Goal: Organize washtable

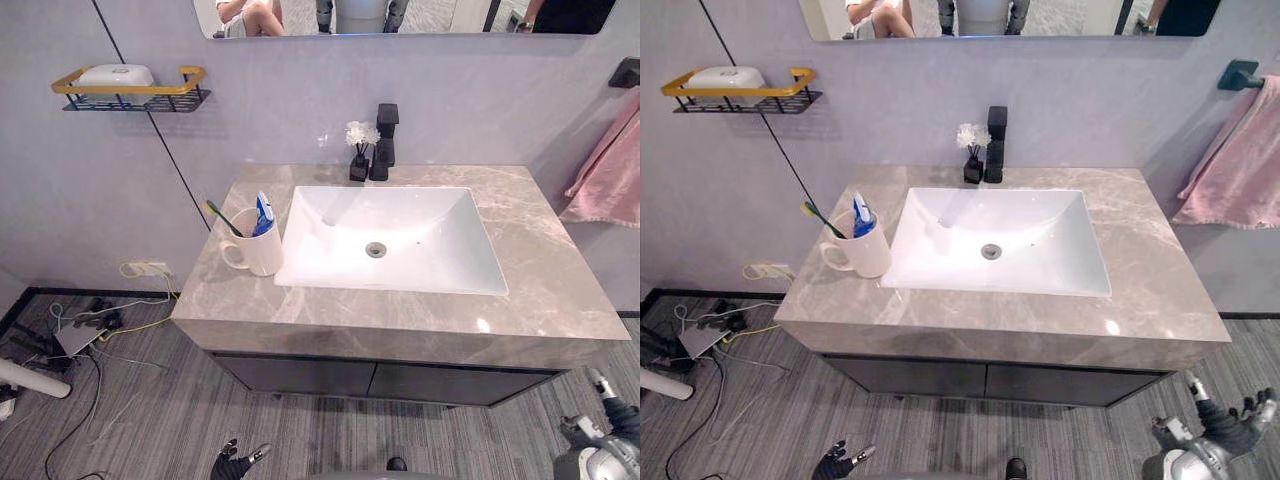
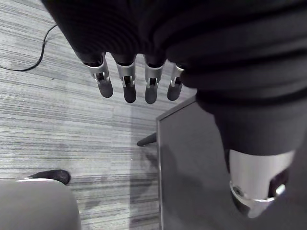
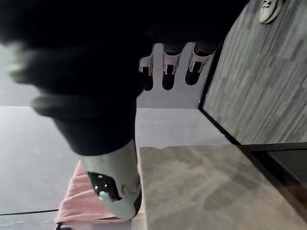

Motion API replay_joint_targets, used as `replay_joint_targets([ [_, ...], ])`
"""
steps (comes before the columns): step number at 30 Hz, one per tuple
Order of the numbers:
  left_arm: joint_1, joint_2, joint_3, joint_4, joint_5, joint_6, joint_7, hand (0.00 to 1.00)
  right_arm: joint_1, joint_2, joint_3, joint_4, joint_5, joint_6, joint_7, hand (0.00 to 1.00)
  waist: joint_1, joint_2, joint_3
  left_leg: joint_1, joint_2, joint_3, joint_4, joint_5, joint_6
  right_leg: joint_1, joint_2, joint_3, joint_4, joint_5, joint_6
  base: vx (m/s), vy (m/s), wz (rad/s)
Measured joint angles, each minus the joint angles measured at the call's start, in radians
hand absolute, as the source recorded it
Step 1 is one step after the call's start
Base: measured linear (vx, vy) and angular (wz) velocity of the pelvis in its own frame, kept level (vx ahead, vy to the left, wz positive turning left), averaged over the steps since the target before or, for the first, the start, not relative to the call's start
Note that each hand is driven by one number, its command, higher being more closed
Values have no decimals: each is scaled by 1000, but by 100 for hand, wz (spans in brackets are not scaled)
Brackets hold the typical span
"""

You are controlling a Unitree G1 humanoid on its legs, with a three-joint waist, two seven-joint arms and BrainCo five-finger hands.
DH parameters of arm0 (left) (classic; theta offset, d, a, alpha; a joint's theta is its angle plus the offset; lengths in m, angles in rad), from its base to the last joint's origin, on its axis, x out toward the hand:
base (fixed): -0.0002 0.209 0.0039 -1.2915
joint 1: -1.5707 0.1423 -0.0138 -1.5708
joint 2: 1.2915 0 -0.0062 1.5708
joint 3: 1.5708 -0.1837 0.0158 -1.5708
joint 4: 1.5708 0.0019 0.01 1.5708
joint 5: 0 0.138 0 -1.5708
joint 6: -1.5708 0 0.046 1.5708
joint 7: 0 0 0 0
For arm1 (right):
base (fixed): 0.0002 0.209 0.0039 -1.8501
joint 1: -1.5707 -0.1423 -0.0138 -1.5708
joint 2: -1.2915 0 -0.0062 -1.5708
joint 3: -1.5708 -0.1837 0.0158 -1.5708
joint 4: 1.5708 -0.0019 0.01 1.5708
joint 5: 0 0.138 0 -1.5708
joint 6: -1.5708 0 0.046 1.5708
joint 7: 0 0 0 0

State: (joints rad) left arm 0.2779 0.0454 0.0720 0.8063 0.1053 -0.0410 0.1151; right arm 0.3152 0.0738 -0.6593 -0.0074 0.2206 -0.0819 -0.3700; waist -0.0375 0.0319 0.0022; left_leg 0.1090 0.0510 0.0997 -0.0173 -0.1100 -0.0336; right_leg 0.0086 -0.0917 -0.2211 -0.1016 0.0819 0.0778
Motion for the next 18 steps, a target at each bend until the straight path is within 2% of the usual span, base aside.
replay_joint_targets([
  [3,-10,-19,-4,-5,-17,-1,0,0,-4,-5,54,126,1,16,13,0,6,-2,2,16,15,21,8,-14,-8,11,7,-20,-3,-20,-1,-20,-31,-15],
  [5,-26,-36,-13,-1,-17,0,0,0,-6,-8,87,204,-18,25,40,0,26,2,4,12,24,48,28,-31,-13,17,6,-57,-3,-10,-4,-1,-22,-35],
  [8,-40,-56,-62,7,-16,0,-2,0,-8,-13,98,355,-68,38,75,0,26,7,6,14,37,44,29,-38,-21,21,19,-61,0,-4,-2,42,-27,-3],
  [13,-69,-53,-70,46,-15,-1,0,0,-45,-23,109,616,-116,62,122,0,24,22,29,31,41,25,19,-38,-21,40,23,-79,1,-7,2,39,-5,9],
  [18,-86,-37,-70,53,-13,-2,2,0,-96,-26,124,764,-131,66,155,0,25,5,50,42,32,-4,20,-38,-21,61,18,-95,0,-7,3,-19,16,11],
])
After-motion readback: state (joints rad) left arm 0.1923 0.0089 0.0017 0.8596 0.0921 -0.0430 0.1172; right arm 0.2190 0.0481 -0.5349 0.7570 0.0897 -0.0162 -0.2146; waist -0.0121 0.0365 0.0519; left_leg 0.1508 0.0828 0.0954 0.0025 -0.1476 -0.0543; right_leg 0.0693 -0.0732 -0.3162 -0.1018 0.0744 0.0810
